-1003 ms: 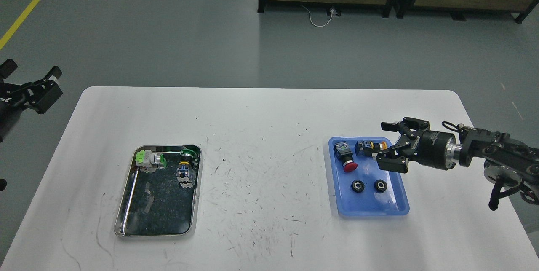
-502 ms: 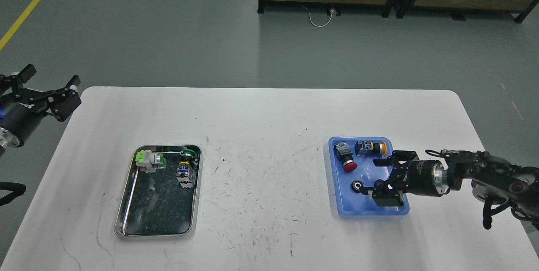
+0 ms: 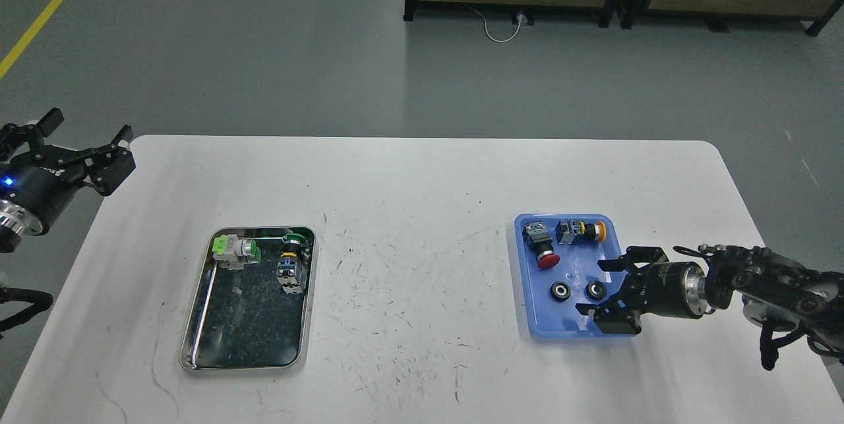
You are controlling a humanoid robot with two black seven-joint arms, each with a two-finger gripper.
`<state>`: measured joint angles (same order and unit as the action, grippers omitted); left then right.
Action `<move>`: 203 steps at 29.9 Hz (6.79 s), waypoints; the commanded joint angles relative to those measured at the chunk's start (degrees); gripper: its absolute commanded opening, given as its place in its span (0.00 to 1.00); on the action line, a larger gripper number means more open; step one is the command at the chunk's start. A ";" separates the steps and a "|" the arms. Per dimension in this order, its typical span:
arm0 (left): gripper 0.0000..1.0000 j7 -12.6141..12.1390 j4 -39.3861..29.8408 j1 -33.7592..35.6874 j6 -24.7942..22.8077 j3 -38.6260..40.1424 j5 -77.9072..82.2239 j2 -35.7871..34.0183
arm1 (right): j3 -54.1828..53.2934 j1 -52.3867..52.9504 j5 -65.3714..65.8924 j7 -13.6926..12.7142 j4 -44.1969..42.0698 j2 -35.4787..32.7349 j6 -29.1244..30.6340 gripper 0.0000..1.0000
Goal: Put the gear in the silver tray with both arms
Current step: 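Lower the right gripper into the blue bin and grasp a black gear, then carry the black gear out of the bin and set it on the table, then retract the right gripper and reach the left gripper toward the gear, then grasp the black gear on the table with the left gripper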
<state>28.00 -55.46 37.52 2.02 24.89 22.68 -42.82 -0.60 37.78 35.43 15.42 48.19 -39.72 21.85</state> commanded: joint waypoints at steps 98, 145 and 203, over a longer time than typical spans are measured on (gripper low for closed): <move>0.99 0.00 0.18 -0.52 4.13 -2.22 0.00 -0.24 | 3.66 10.81 0.60 -1.98 9.56 8.33 2.32 0.34; 1.00 0.00 0.00 -2.02 5.53 -3.45 -0.09 0.28 | 10.89 16.09 -0.80 -1.36 -1.69 30.95 1.62 0.62; 0.99 0.00 -8.26 -6.32 5.53 -24.81 26.80 26.29 | -12.06 15.21 -11.52 -1.19 -1.52 -7.21 0.92 0.75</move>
<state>28.00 -65.31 31.21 7.60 0.24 49.52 -18.52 -12.84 53.10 23.90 14.24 46.67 -46.94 22.83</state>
